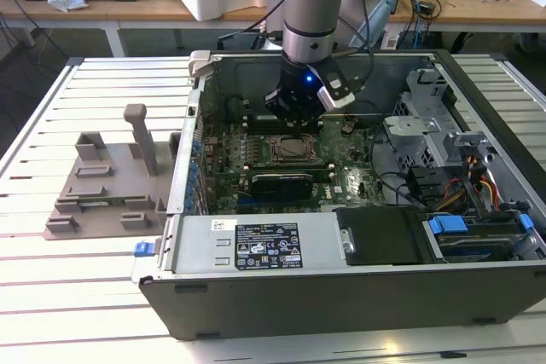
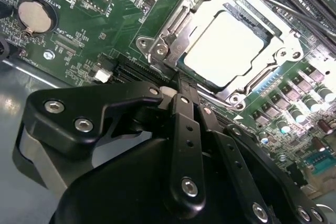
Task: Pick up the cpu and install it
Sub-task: 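Install the first cpu locking lever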
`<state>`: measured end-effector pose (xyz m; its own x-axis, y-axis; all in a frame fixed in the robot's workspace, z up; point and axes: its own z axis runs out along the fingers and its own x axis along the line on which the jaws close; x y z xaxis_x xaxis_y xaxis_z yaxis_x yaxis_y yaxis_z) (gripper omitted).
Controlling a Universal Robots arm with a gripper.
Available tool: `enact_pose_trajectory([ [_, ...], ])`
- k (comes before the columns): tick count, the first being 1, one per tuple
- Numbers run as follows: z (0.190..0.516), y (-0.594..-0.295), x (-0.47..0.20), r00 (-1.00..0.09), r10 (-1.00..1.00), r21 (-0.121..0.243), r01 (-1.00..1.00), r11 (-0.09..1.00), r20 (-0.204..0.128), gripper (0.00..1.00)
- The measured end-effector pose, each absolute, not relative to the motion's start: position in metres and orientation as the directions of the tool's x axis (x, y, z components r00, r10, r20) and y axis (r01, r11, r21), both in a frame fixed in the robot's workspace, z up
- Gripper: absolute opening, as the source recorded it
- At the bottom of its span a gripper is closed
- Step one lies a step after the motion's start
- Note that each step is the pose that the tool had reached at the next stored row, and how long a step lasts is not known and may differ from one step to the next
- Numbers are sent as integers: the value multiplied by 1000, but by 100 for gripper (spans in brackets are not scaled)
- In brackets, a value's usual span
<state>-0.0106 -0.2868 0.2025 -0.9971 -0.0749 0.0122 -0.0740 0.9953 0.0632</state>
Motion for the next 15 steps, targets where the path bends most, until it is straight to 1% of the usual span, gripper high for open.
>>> enact_pose_trajectory([
  [12,200,-282,-1,-997,-77,63,-76,995,12,11],
  [15,207,-281,-1,-997,-77,61,-76,995,12,11],
])
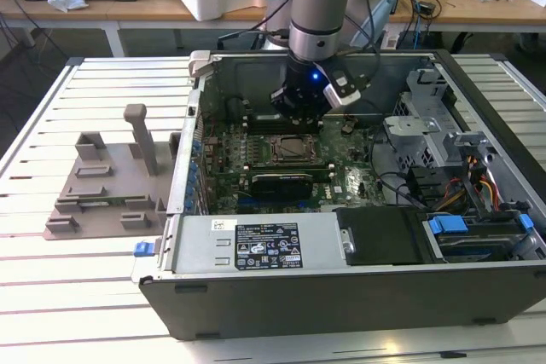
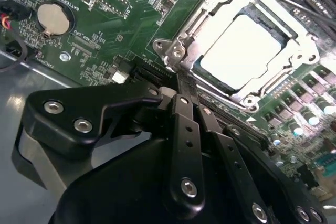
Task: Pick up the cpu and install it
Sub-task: 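Install the first cpu locking lever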
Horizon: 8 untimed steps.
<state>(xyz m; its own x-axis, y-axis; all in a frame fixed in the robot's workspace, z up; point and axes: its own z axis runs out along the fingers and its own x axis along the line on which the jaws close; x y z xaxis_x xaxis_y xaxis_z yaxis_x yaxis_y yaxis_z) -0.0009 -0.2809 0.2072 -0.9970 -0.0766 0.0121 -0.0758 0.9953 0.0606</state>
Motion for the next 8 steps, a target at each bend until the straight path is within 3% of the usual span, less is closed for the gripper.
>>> enact_pose_trajectory([
  [2,211,-281,-1,-997,-76,58,-76,995,12,11],
  [6,215,-283,-2,-997,-76,-14,-76,997,16,11],
  [8,215,-287,-2,-997,-75,-32,-76,997,18,11],
])
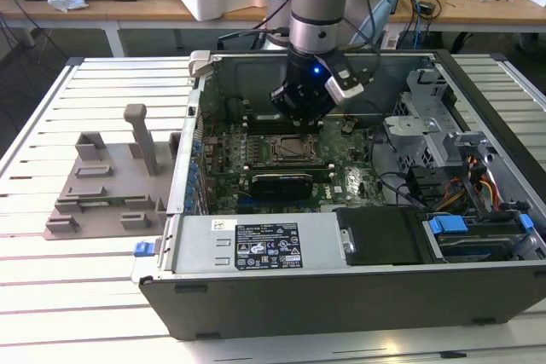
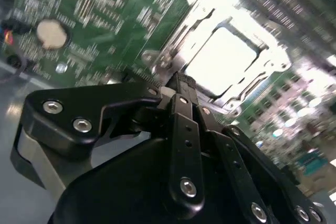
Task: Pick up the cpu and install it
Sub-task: 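Install the first cpu locking lever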
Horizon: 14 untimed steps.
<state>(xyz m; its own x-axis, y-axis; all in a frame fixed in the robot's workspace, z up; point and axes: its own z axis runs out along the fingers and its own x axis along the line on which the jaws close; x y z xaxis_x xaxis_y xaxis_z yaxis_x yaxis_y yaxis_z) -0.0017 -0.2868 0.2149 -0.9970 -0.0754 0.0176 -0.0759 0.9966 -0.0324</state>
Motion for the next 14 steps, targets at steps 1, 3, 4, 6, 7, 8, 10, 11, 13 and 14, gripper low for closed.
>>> enact_pose_trajectory([
  [1,215,-290,-2,-997,-75,-34,-76,997,18,11],
  [3,215,-301,-3,-997,-75,-34,-76,997,18,11],
  [4,215,-305,-3,-997,-75,-34,-76,997,17,11],
  [6,215,-310,-3,-997,-75,-34,-76,997,17,11],
  [7,215,-310,-3,-997,-75,-34,-76,997,18,11],
  [8,217,-310,-3,-997,-75,-34,-76,997,18,11],
  [10,223,-310,-3,-997,-75,-34,-76,997,17,11],
  [11,230,-310,-3,-997,-75,-34,-76,997,17,11],
  [13,249,-310,-3,-997,-75,-35,-76,997,18,11],
  [14,257,-310,-3,-997,-75,-35,-76,997,17,11],
])
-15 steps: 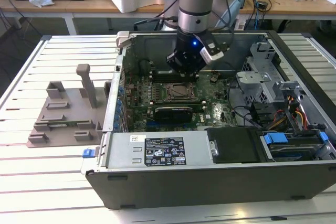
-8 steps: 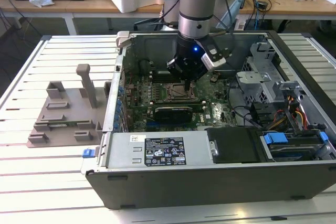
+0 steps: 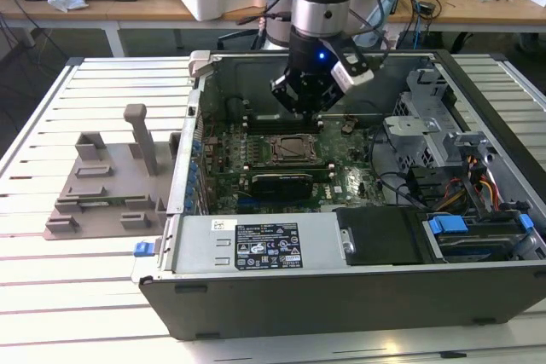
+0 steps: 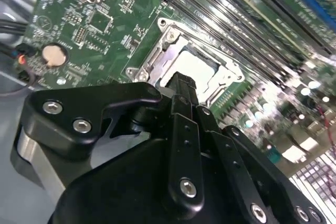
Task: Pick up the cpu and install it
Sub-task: 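Install the first cpu locking lever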
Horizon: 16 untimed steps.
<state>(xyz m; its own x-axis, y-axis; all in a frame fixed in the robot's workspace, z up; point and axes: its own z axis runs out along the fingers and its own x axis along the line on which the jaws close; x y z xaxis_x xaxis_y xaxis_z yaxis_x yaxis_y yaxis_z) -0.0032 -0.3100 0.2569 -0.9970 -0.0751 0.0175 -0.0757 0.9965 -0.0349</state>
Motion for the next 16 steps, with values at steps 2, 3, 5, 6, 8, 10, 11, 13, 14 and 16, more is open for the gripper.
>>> enact_pose_trajectory([
  [2,268,-310,-3,-997,-75,-35,-76,997,18,11],
  [3,271,-310,-3,-997,-75,-35,-76,997,18,11],
  [5,274,-310,-3,-997,-75,-35,-76,997,17,11],
  [6,274,-310,-3,-997,-75,-35,-76,997,17,11],
  [8,274,-310,-3,-997,-75,-35,-76,997,18,11],
  [10,274,-310,-3,-997,-75,-35,-76,997,17,11],
  [11,274,-310,-3,-997,-75,-35,-76,997,18,11],
  [13,274,-310,-3,-997,-75,-35,-76,997,17,11],
  [14,274,-310,-3,-997,-75,-35,-76,997,18,11],
  [16,274,-310,-3,-997,-75,-35,-76,997,17,11],
])
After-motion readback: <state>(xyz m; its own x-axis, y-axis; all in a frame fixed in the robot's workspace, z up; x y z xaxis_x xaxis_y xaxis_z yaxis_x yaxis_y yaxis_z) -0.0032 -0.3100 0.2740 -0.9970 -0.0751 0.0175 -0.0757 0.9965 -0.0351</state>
